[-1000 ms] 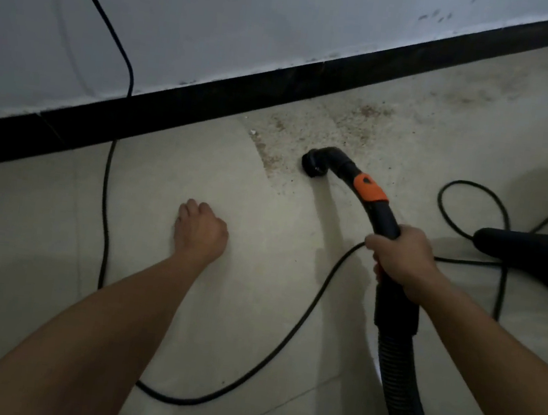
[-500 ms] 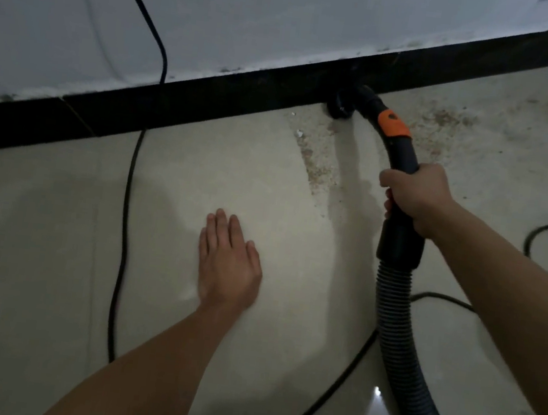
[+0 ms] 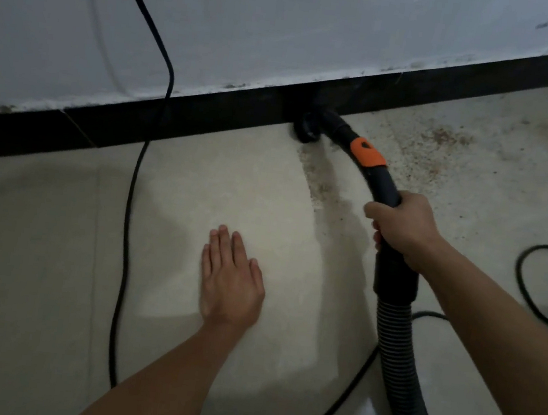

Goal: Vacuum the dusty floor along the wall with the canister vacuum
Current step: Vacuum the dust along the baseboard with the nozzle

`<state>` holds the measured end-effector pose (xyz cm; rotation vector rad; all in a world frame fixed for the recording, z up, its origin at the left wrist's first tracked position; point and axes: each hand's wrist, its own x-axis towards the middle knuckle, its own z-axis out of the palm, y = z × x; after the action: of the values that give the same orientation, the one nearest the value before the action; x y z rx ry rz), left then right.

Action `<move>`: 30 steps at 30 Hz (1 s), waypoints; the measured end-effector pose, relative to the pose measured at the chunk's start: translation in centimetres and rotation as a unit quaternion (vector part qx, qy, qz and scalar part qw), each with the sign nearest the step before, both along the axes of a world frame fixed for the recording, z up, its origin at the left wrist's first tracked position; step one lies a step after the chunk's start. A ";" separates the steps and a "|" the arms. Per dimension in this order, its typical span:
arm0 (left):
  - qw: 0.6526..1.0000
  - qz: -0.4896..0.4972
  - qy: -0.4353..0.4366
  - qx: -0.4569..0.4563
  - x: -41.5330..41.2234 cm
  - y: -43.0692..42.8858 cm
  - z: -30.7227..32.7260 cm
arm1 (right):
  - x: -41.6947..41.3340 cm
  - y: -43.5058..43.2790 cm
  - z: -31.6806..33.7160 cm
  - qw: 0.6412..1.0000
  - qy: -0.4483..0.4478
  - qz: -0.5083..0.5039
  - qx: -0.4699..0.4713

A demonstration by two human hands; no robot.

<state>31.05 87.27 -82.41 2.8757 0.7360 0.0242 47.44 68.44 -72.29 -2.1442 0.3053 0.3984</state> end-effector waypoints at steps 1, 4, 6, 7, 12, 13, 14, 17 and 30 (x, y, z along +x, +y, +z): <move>1.000 0.001 0.000 0.000 0.0 0.0 0.0 | 0.6 -1.0 0.3 1.000 -0.004 -0.030 -0.003; 1.000 0.001 -0.003 -0.001 0.2 0.0 -0.2 | 1.9 -3.5 0.7 0.997 0.000 -0.070 -0.018; 1.000 0.001 -0.003 -0.001 0.2 0.0 -0.2 | 2.1 -3.7 0.7 0.998 0.009 -0.054 -0.021; 1.000 0.001 -0.003 -0.001 0.1 0.0 -0.2 | 2.1 -3.8 0.8 0.999 0.014 -0.048 -0.017; 1.000 0.000 -0.011 0.001 0.1 0.0 -0.3 | 1.3 -5.2 1.1 0.998 0.010 -0.059 -0.024; 1.000 0.000 -0.010 0.002 0.1 0.0 -0.3 | 0.7 -5.4 1.0 0.998 0.008 -0.047 -0.031; 1.000 0.000 -0.009 0.001 0.0 0.0 -0.3 | 0.0 -5.4 0.9 0.999 0.007 -0.029 -0.034; 1.000 -0.002 -0.005 -0.001 -0.1 0.0 -0.2 | -1.6 -5.3 0.7 0.999 0.006 -0.004 -0.031; 1.000 -0.002 -0.007 0.002 0.0 -0.1 -0.1 | -2.1 -2.0 0.9 0.993 -0.010 0.099 -0.061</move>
<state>31.02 87.13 -82.53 2.8772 0.7287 0.0450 45.31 66.42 -71.40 -2.3060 0.1085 0.4810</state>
